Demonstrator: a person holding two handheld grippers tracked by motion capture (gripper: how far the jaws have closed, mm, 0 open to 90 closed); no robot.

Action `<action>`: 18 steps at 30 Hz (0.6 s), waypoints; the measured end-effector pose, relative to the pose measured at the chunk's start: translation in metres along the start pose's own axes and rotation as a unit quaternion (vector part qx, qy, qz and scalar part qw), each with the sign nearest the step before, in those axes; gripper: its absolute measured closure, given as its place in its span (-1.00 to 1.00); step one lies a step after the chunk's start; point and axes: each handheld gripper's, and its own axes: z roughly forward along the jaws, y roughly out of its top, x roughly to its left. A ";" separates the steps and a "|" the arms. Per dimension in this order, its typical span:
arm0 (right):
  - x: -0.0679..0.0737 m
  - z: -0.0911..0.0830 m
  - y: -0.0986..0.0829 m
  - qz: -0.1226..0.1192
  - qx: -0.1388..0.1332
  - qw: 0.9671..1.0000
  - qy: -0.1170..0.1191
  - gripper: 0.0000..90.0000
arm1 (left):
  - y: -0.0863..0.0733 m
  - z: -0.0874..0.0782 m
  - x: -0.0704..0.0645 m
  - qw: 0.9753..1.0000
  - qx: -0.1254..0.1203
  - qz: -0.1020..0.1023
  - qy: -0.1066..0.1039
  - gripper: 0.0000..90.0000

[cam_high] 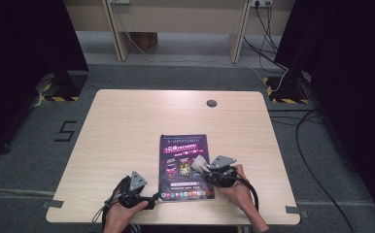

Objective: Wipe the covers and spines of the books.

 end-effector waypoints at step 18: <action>-0.022 0.020 0.020 0.012 0.014 1.000 -0.018 0.68 | 0.011 0.012 -0.018 1.000 -0.008 0.024 0.005 -0.68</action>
